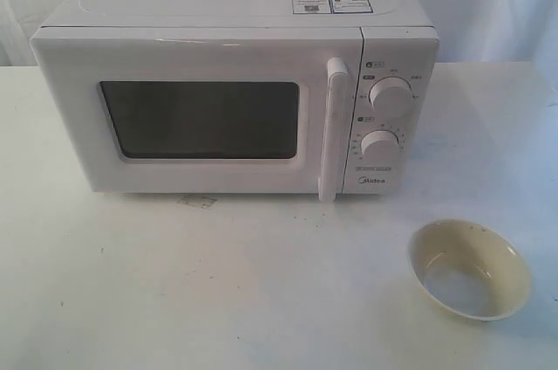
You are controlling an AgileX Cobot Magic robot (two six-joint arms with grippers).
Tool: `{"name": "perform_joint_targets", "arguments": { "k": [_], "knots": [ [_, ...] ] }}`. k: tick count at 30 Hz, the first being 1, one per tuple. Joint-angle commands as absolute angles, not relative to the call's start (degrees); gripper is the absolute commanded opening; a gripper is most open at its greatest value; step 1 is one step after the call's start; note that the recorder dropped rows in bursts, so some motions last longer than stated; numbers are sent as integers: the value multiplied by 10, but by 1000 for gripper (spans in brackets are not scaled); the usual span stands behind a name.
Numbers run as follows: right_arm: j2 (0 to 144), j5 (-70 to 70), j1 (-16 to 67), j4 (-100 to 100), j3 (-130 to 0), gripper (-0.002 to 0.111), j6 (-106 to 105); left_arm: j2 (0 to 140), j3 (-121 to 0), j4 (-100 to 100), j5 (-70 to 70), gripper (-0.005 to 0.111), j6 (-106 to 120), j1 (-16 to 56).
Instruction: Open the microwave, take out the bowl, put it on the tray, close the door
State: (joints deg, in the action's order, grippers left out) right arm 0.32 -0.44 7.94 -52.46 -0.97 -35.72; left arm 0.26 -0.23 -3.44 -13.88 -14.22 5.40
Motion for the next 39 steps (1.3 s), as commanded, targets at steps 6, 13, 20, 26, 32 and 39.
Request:
{"name": "perform_joint_targets", "arguments": {
  "k": [6, 13, 20, 26, 32, 39],
  "knots": [
    [0, 7, 74, -467, 0, 0, -284, 0, 0, -37, -142, 0, -141, 52],
    [0, 112, 74, -100, 0, 0, -6, 0, 0, -37, -142, 0, -141, 52],
    [0, 205, 74, -34, 0, 0, 22, 0, 0, -37, -142, 0, -141, 52],
    [0, 205, 74, -34, 0, 0, 22, 0, 0, -37, -142, 0, -141, 52],
    [0, 205, 74, -34, 0, 0, 22, 0, 0, -37, -142, 0, -141, 52],
    [0, 205, 74, -29, 0, 0, 22, 0, 0, -37, -142, 0, -141, 52]
  ]
}}
